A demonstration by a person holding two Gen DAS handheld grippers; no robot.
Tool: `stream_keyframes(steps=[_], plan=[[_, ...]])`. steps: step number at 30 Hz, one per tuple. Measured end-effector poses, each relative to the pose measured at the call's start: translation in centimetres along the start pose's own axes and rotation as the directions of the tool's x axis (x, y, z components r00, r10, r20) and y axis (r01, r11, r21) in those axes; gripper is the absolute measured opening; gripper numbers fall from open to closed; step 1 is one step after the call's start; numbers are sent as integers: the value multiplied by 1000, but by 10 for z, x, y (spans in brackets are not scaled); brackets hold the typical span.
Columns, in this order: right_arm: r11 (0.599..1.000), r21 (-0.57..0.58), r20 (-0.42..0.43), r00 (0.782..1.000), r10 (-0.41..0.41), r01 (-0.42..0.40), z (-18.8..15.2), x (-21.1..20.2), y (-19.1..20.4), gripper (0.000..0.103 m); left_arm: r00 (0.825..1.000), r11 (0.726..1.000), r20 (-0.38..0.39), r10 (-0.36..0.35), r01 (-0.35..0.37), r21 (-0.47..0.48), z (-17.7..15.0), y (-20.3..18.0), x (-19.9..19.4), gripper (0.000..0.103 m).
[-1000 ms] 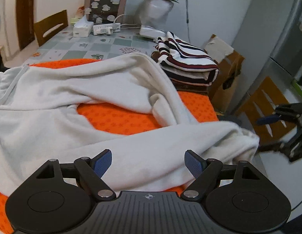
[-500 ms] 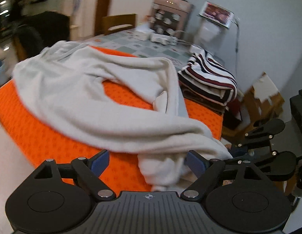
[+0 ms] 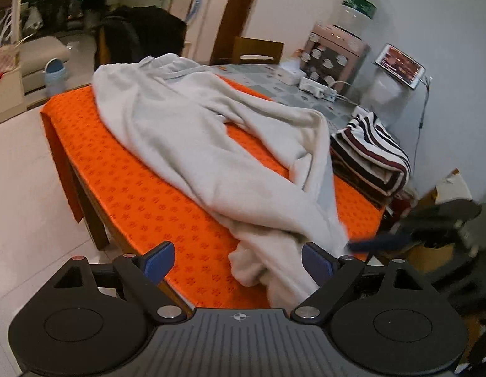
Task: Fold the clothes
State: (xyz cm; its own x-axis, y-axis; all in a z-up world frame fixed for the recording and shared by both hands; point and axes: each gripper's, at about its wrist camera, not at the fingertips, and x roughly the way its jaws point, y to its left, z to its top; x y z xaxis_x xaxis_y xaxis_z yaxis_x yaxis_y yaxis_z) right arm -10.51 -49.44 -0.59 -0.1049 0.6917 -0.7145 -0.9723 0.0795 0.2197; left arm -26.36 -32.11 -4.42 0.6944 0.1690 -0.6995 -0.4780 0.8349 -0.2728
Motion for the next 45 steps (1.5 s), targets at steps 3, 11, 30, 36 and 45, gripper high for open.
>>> stream_keyframes(steps=[3, 11, 30, 36, 45], plan=[[998, 48, 43, 998, -46, 44, 2, -17, -15, 54, 1000, 1000, -12, 8, -9, -5, -2, -1, 1, 89], [913, 309, 37, 956, -290, 265, -32, -33, -121, 60, 997, 998, -49, -52, 51, -23, -8, -39, 32, 94], [894, 377, -168, 968, -189, 240, -86, 65, -201, 66, 934, 909, -103, 343, -358, -213, -36, -59, 59, 21], [892, 389, -125, 973, -195, 229, -81, 79, -173, 12, 944, 927, -64, 324, -330, -179, -20, -46, 35, 21], [876, 351, -19, 938, -347, 331, -62, -43, -171, 9, 977, 973, -73, 202, -209, -102, -19, -71, 42, 21]])
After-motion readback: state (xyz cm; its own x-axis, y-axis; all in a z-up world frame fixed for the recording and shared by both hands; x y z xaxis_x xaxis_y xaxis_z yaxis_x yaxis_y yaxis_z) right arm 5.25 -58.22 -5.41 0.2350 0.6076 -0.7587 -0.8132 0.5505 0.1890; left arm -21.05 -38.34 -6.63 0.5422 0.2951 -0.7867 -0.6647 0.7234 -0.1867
